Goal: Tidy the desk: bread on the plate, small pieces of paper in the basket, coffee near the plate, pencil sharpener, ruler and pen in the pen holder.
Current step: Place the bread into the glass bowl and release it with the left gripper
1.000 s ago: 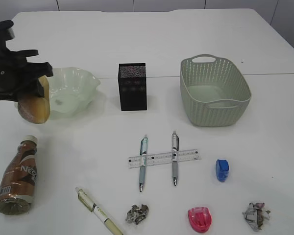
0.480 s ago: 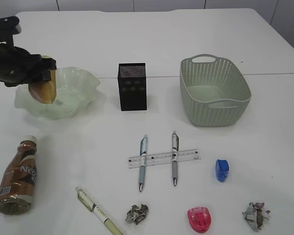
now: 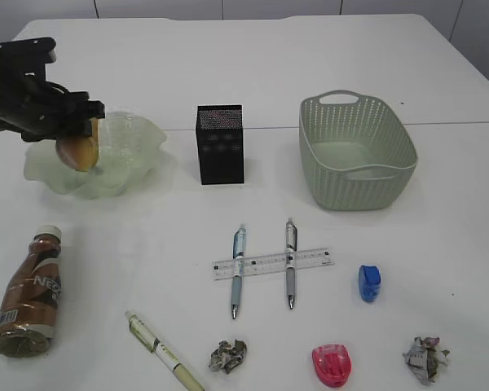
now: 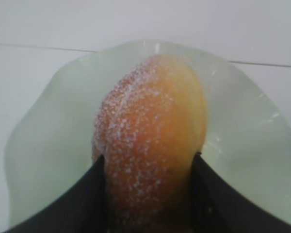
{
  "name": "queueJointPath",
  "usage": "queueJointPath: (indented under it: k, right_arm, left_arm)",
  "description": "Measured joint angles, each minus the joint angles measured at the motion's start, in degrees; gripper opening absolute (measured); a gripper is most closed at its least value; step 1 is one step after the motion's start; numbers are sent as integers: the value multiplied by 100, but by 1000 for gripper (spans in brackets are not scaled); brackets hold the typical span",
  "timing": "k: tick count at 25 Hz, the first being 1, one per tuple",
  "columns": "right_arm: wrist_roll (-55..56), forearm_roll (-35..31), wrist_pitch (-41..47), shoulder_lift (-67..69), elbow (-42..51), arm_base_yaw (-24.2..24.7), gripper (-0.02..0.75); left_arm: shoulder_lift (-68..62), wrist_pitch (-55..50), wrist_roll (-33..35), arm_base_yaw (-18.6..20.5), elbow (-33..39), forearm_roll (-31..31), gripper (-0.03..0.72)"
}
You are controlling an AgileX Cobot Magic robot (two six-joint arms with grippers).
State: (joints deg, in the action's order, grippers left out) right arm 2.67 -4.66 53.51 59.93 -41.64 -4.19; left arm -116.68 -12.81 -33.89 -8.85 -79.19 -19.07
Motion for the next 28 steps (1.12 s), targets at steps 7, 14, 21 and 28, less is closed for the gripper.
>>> queueJointPath:
  k: [7, 14, 21, 28]
  right_arm:
    - [-12, -11, 0, 10, 0, 0, 564]
    - [-12, -11, 58, 10, 0, 0, 564]
    - [-27, -11, 80, 10, 0, 0, 564]
    - [-53, -11, 90, 10, 0, 0, 561]
  left_arm:
    - [-103, -279, 10, 0, 0, -8, 571]
    - [-41, -345, 10, 0, 0, -51, 598]
    - [266, -888, 10, -11, 0, -75, 592]
    - [1174, -2616, 1528, -23, 0, 514, 526]
